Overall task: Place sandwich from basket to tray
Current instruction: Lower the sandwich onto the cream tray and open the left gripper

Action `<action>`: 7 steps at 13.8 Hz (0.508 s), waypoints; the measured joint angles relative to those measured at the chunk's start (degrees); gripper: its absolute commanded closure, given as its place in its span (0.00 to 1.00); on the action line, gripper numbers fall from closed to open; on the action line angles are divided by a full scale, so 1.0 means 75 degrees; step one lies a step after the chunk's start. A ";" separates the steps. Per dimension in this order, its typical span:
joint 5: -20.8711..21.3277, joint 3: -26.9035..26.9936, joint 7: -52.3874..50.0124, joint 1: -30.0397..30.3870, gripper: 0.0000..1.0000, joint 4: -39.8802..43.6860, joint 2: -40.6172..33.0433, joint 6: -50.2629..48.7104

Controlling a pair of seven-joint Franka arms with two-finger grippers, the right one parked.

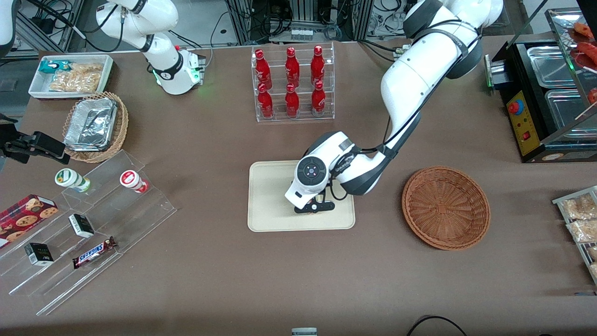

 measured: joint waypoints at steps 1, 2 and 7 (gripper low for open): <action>0.0002 0.0003 0.0000 -0.0018 0.45 0.0044 0.0035 0.0046; 0.0003 0.0004 0.0000 -0.0026 0.20 0.0070 0.0041 0.0077; 0.0094 0.0103 -0.0092 -0.0035 0.00 0.0225 0.0039 0.0095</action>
